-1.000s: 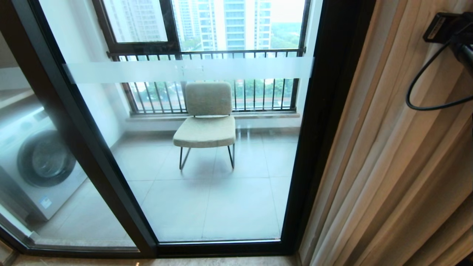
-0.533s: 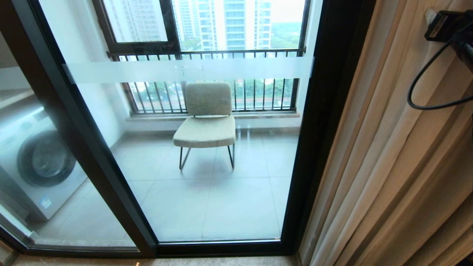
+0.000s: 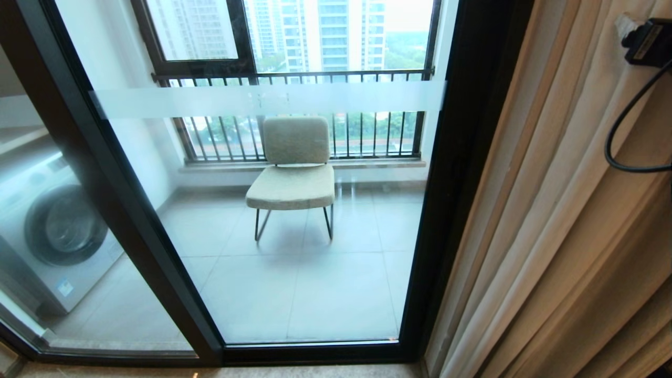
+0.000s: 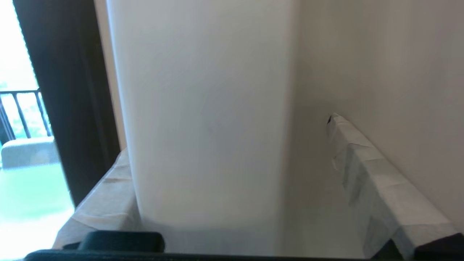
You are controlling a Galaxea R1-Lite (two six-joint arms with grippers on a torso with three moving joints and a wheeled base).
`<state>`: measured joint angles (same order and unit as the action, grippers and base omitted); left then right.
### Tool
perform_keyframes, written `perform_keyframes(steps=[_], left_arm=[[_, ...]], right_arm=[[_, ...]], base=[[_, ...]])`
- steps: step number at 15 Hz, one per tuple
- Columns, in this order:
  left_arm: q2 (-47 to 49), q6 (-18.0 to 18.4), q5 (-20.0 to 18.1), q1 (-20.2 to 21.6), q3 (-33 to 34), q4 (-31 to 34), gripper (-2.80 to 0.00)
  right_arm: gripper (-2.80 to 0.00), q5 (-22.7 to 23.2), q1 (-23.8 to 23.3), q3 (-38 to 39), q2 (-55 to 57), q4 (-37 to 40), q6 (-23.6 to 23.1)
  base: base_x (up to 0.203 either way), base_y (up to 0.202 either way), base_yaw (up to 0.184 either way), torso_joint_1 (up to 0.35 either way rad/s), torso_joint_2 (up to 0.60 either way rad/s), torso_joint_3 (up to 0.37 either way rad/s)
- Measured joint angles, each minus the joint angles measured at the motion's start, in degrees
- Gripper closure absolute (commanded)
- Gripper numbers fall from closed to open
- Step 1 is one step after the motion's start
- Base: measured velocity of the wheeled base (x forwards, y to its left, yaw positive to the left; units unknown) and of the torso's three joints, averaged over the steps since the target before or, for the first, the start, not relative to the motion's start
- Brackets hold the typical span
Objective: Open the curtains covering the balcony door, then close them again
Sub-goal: Close the inner curtains on both sides
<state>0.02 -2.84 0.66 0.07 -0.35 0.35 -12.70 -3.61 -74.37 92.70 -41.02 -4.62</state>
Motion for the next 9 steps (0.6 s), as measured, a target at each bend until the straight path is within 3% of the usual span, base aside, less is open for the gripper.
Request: perform_keyframes(steps=[9], left_arm=[[0.0, -0.02, 0.02, 0.0, 0.0, -0.02, 0.0]], right_arm=[[-2.8, 0.05, 0.06, 20.79, -14.56, -0.82, 0.09]], base=[[0.0, 0.0, 0.0, 0.0, 0.0, 0.0]])
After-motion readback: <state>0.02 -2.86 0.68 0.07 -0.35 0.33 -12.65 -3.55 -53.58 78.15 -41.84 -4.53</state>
